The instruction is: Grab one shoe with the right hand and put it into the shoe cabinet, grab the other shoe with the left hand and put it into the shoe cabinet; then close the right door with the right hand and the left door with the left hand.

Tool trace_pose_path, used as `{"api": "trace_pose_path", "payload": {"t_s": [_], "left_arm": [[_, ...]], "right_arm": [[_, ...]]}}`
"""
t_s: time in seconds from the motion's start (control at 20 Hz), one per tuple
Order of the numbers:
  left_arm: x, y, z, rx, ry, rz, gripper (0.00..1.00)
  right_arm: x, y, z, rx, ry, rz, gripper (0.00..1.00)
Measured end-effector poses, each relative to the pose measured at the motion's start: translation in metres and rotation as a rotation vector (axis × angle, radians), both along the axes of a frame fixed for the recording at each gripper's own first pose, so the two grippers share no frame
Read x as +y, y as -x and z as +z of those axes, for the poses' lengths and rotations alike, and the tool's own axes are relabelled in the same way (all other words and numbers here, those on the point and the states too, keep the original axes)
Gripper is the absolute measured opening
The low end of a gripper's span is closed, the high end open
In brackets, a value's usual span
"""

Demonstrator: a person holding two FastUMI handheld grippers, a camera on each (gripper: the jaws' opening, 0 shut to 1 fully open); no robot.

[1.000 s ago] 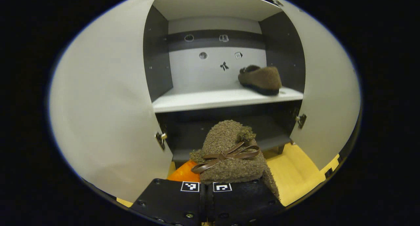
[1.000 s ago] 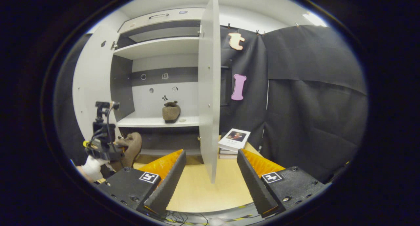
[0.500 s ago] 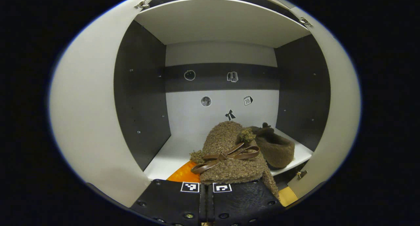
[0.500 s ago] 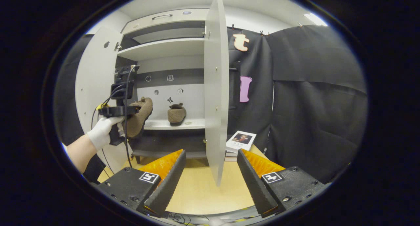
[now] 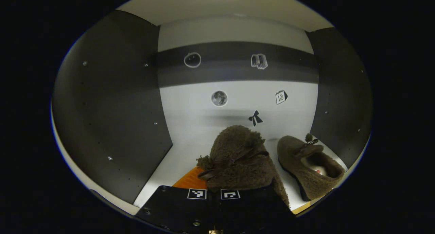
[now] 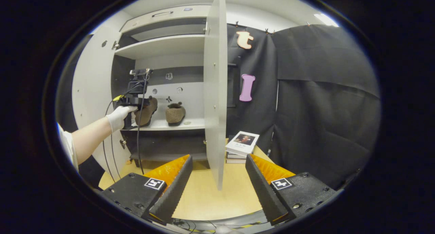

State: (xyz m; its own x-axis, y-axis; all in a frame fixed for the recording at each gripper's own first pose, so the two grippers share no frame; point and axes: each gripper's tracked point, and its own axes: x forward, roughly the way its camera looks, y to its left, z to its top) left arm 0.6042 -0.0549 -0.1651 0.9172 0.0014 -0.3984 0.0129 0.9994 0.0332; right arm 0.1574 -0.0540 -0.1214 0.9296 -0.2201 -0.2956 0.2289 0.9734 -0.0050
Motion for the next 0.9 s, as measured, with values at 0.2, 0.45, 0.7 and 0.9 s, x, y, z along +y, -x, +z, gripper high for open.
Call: {"api": "trace_pose_path", "payload": {"t_s": [0.2, 0.45, 0.7, 0.9], "left_arm": [[-0.001, -0.010, -0.029, 0.123, -0.017, 0.007, 0.01], [-0.006, -0.009, -0.033, 0.193, -0.056, -0.031, 0.09], [-0.011, -0.002, -0.030, 0.197, -0.046, -0.068, 0.18], [-0.012, 0.006, -0.011, 0.134, -0.065, -0.122, 0.33]], "right_arm": [[-0.005, 0.001, -0.003, 0.011, -0.001, -0.013, 0.99], [-0.005, 0.001, -0.007, 0.021, -0.023, -0.007, 0.99], [-0.003, 0.002, -0.008, 0.018, -0.028, 0.003, 0.99], [-0.003, 0.003, -0.007, 0.015, -0.033, 0.004, 0.99]]}}
